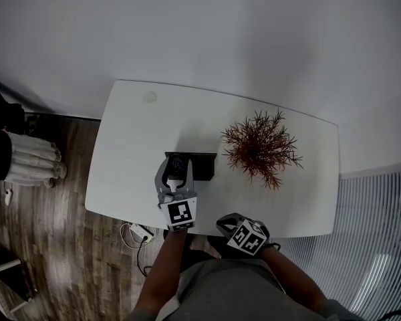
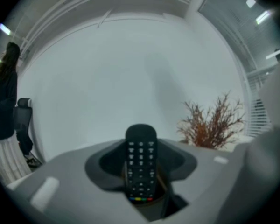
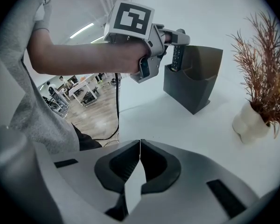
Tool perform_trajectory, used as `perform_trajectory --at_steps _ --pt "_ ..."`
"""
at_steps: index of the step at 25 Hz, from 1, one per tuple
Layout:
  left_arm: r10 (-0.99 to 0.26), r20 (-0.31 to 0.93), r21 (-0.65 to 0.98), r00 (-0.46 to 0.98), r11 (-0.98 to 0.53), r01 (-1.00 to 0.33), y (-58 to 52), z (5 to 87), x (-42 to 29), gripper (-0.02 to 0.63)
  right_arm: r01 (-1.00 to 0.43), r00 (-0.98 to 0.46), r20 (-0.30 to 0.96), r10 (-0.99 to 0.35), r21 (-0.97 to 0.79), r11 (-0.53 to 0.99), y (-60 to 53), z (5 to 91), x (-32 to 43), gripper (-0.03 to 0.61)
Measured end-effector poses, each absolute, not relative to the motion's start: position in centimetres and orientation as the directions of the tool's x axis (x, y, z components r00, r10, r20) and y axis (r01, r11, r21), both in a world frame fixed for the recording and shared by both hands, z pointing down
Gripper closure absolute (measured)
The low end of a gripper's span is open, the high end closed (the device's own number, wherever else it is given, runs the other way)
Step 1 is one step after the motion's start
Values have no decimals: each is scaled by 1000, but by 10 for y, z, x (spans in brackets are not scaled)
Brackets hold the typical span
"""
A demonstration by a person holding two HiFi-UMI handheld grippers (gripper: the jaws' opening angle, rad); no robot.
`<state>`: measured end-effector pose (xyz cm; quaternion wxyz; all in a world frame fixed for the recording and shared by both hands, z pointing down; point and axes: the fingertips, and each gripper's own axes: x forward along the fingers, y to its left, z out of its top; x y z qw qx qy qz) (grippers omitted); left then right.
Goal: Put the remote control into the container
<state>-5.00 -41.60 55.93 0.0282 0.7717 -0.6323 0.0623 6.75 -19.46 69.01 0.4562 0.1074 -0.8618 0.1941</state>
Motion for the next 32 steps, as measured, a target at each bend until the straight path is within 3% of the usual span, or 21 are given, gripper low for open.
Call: perform_trajectory --at_steps 12,32 --pt "-941 277 13 195 -199 -980 -397 603 -47 416 -366 -562 827 -4 -244 898 -192 692 69 560" --pt "-923 333 -44 192 -218 -975 -399 614 -51 411 -356 -569 822 1 -248 901 -191 691 66 560"
